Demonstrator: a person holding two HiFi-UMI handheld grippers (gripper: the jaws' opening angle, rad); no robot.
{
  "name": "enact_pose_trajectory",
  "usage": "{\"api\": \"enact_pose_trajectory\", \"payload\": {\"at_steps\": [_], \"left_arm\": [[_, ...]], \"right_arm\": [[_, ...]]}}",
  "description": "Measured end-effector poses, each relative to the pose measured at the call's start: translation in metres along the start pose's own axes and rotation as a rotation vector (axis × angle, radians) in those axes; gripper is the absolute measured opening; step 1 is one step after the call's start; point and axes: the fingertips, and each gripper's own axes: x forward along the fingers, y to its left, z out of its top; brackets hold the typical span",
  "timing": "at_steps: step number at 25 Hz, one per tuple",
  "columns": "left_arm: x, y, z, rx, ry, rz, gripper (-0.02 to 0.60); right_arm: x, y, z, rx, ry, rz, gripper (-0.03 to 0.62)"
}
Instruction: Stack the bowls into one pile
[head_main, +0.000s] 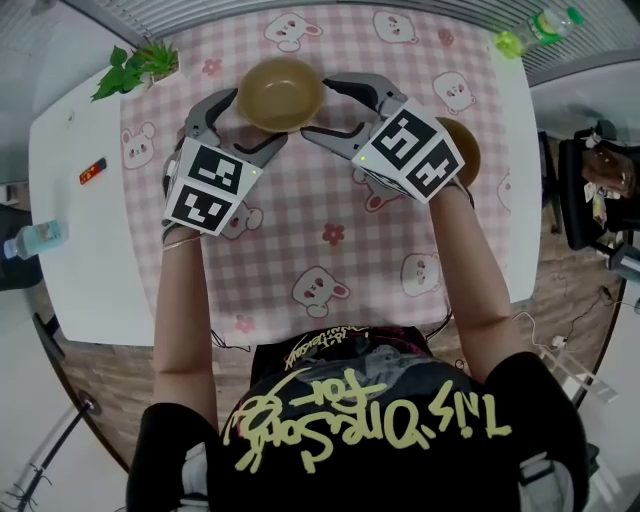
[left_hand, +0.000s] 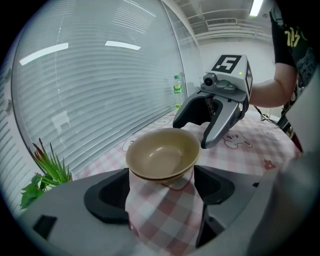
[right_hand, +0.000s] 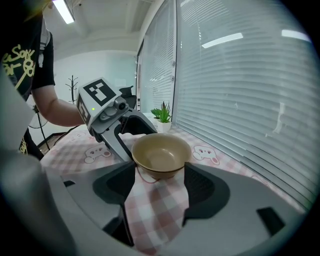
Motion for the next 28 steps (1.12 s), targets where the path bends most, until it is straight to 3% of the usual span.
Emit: {"api": "enact_pose_trajectory", "payload": {"at_steps": [5,13,21,28], "left_arm": [[0.001,-0.004,-0.009,-0.006,0.024,0.000,0.404],[-0.027,-0.003,0.002,-0.046,-0.042,0.079,0.407],[-0.075,-0.017,0.045,-0.048,-0.175,0.134,0.407],[-0.109,-0.040,0.083,-0.058,-0.284,0.128,0.405]], "right_arm": [[-0.003,0.000,0.000,-0.003,0.002,-0.012,0.311],[-0.020,-0.003,0.014,-0.021,-0.032,-0.047,0.311],[-0.058,0.004,0.040,-0.065,-0.107,-0.105,0.311],[-0.111,0.018,0.058,-0.088,-0.181,-0.168,0.311]]}}
